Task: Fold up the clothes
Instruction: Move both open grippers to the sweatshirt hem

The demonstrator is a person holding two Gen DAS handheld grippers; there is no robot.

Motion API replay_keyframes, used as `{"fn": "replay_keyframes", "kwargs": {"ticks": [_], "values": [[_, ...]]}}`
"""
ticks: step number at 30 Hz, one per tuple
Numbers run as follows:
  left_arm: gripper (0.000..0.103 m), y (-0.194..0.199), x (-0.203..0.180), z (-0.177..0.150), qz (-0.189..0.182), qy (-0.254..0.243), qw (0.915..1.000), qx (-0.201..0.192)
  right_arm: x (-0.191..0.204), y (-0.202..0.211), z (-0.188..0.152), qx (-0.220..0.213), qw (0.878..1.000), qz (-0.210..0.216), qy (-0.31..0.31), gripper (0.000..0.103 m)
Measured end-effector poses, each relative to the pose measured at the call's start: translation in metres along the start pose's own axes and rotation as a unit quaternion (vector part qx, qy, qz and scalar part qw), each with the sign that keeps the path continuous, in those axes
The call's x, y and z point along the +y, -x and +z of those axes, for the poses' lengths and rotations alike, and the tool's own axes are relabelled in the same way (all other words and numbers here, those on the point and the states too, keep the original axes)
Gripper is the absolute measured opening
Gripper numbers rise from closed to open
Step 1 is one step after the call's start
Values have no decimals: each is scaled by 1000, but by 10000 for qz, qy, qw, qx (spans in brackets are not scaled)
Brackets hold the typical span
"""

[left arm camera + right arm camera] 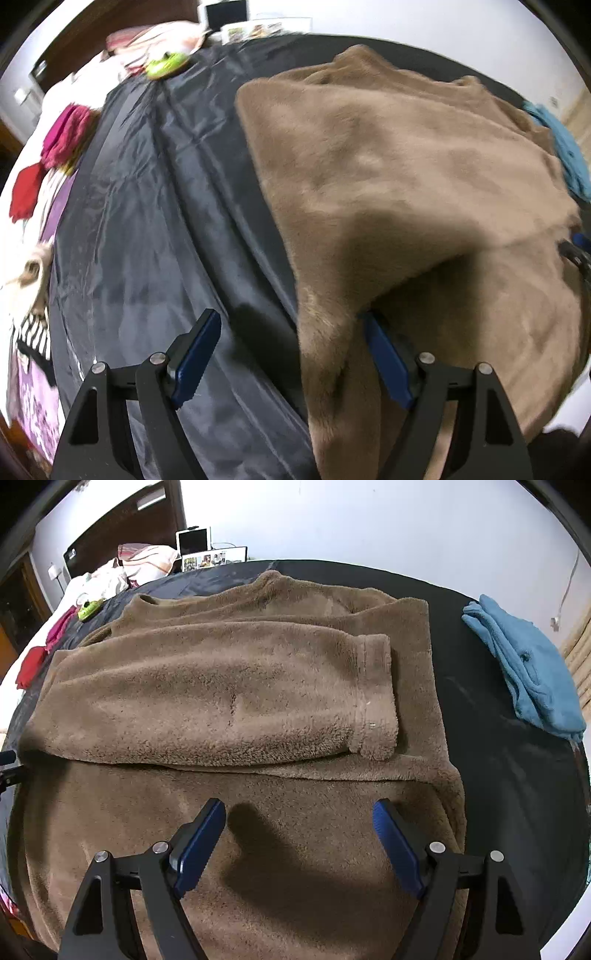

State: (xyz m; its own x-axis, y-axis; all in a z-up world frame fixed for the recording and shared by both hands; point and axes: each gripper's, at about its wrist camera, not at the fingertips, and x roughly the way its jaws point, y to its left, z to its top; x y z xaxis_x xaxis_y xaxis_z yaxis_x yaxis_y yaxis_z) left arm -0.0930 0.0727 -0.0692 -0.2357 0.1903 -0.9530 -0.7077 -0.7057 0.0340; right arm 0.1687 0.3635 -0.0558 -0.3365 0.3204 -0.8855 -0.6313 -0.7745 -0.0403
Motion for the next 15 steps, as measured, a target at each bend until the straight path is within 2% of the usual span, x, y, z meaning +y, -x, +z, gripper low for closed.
{"fn": "replay_keyframes", "kwargs": {"ticks": [4,10,11,15], "values": [[83,-4,15,2,301,338,9990,56,-5,-8,-2,73,9999,-91,26,84],[83,-4,30,-1,370,458,9982,84,-27,-18,-5,183,9996,-105,-165,85],[84,-4,30,-1,396,433,9983,63,-28,-19,-5,186,9997,-121,-130,86],[93,-8,32,-2,481,416,9980,-26,-35,-25,-3,231,9994,-205,-169,101]]}}
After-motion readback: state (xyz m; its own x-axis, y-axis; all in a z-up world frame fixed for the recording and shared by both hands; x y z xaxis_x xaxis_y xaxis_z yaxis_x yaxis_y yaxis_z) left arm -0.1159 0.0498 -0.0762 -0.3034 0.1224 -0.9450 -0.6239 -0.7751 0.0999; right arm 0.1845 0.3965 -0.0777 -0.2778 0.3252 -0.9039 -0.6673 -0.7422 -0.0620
